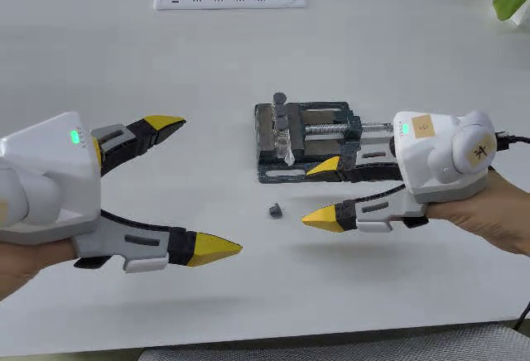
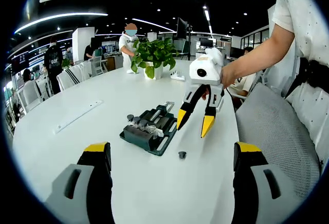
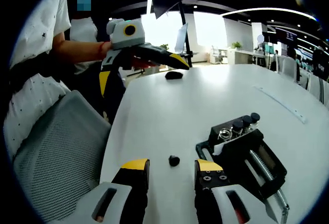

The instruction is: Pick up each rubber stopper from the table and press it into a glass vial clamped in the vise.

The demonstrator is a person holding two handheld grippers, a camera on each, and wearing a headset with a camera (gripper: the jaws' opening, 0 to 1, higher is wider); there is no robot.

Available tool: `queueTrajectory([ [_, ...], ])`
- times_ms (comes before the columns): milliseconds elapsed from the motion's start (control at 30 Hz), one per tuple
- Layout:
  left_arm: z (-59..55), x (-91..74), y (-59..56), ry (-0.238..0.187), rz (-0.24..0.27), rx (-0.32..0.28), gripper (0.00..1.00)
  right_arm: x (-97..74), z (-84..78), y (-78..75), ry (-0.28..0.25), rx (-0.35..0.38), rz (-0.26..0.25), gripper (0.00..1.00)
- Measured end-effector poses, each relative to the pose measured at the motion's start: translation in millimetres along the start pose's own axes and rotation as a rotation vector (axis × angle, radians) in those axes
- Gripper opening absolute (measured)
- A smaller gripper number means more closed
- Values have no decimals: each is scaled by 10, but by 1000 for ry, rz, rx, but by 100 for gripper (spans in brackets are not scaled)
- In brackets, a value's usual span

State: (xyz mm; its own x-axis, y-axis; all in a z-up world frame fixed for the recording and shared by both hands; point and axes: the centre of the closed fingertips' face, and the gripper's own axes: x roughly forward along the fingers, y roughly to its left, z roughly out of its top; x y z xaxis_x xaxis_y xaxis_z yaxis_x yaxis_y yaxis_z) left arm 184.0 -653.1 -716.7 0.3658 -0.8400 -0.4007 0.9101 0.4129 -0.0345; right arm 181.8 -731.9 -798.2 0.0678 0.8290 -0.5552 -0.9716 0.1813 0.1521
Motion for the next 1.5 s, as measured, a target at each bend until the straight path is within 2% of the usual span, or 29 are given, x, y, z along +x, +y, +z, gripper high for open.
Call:
queueTrajectory([
  [300,-28,12,16,11,0,-11,99,224,-59,-16,13,-19,52,25],
  [500,-40,20,26,17,1,-17,99,309,-144,-30,32,-37,80,19],
  [800,-57,34,54,27,2,-22,99,392,-131,-47,34,-45,108,18],
  [1133,-37,69,83,23,1,-24,99,402,-164,-56,48,-46,128,11],
  [1500,-42,72,88,23,5,-26,98,405,-220,-75,56,-46,124,8],
])
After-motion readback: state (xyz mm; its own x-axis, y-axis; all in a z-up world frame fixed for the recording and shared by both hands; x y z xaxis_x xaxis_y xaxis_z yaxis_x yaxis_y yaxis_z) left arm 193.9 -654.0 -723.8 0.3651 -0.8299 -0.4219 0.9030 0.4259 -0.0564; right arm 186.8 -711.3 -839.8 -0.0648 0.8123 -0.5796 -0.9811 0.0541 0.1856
